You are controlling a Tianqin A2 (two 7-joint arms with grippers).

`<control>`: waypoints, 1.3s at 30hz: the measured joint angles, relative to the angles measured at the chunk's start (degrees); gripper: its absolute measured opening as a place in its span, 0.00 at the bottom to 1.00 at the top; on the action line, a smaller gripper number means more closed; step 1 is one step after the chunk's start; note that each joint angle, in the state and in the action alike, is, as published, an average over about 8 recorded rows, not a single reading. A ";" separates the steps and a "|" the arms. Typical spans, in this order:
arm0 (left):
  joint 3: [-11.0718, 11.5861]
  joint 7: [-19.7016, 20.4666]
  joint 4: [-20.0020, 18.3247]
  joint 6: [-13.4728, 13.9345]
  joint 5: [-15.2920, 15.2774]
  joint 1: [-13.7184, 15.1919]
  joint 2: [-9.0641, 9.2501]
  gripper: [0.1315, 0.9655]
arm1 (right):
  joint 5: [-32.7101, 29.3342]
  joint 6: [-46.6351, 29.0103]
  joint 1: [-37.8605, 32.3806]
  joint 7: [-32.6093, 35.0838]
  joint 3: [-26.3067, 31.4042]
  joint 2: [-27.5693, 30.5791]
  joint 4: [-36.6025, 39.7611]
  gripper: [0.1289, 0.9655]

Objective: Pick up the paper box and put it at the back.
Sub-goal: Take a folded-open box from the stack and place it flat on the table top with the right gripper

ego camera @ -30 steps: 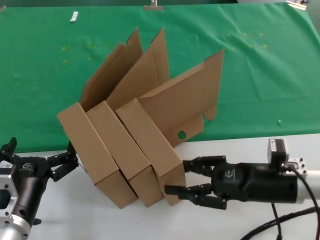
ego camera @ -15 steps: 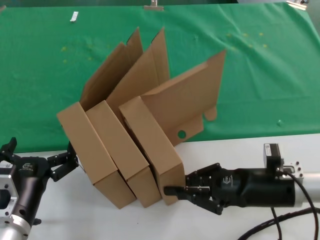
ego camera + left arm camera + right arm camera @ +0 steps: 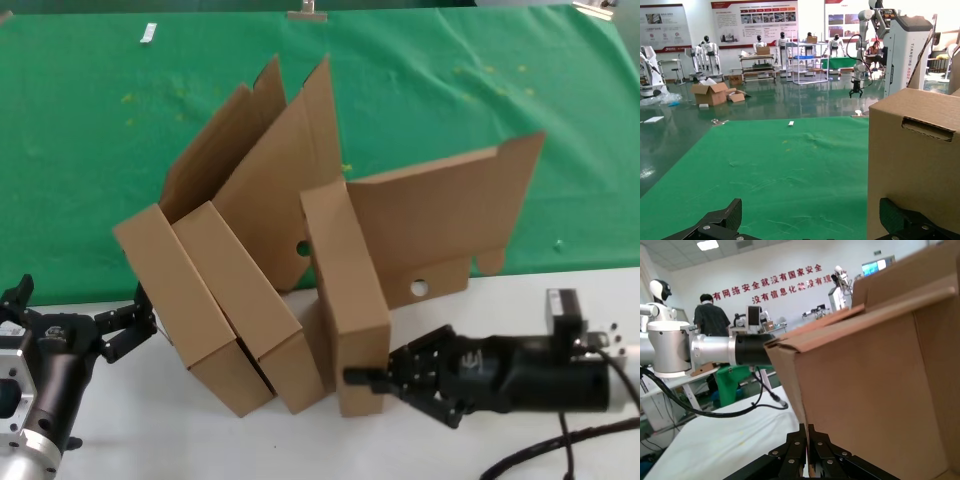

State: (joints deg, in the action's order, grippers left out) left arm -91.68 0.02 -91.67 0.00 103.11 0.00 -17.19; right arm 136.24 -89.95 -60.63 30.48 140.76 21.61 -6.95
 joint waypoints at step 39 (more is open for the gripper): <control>0.00 0.00 0.00 0.00 0.00 0.00 0.00 1.00 | -48.55 36.78 -38.16 -12.54 -1.77 -2.71 4.68 0.03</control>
State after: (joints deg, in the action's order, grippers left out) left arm -91.68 0.02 -91.67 0.00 103.11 0.00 -17.19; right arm 87.69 -53.17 -98.79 17.94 138.99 18.90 -2.28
